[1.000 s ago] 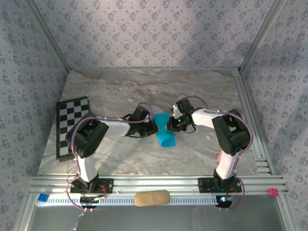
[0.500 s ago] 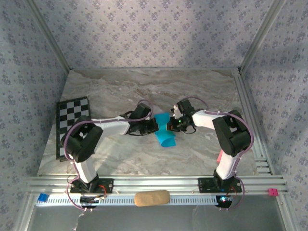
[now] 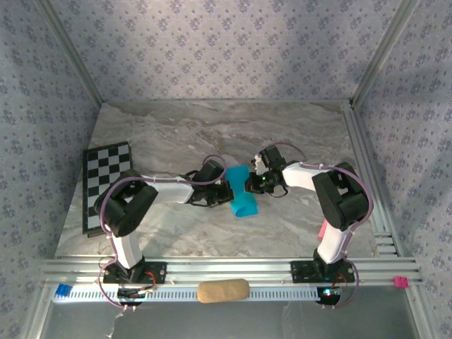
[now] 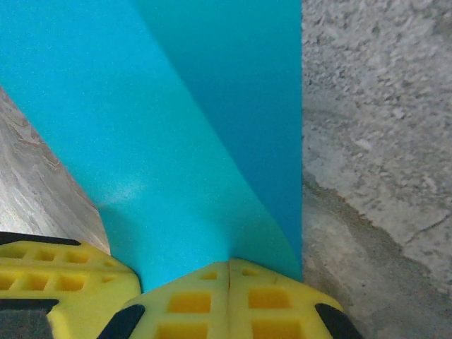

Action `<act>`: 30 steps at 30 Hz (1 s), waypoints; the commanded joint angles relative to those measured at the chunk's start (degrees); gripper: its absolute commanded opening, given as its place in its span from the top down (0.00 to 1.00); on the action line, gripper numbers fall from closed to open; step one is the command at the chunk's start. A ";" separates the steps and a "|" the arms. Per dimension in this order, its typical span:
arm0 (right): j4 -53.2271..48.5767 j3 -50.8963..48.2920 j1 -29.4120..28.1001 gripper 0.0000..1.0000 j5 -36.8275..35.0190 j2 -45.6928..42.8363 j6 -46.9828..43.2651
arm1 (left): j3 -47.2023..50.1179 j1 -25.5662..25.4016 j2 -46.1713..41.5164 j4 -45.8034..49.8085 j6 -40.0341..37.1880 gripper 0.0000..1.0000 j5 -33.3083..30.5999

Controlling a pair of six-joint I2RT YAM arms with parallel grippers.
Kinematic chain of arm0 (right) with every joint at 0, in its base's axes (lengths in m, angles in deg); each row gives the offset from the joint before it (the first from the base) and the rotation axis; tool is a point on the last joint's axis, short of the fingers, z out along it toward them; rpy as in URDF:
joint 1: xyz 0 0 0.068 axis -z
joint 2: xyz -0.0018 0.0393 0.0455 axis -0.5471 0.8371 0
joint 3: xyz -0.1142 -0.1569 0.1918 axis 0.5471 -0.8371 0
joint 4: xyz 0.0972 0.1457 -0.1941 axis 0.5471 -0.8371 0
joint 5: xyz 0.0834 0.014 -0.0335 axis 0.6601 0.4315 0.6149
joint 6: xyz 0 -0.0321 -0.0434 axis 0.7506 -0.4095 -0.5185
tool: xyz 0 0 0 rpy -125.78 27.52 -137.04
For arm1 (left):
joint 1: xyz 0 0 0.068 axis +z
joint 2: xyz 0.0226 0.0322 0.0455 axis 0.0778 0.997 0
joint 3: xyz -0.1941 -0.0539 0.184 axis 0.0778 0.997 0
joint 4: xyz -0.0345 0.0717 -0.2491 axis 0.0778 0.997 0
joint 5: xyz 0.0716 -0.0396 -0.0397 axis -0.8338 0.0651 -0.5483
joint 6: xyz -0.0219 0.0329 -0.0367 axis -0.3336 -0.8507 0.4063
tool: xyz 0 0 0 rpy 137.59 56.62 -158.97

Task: Fold a paper plane with a square sheet of paper (pick it up from the middle)
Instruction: First fold the square sheet of paper in half at the center of the table.

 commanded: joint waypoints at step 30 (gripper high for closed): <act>-6.60 -4.56 -0.04 1.00 -7.40 1.99 1.46 | 3.48 -3.83 -0.73 1.38 -0.21 0.87 -2.20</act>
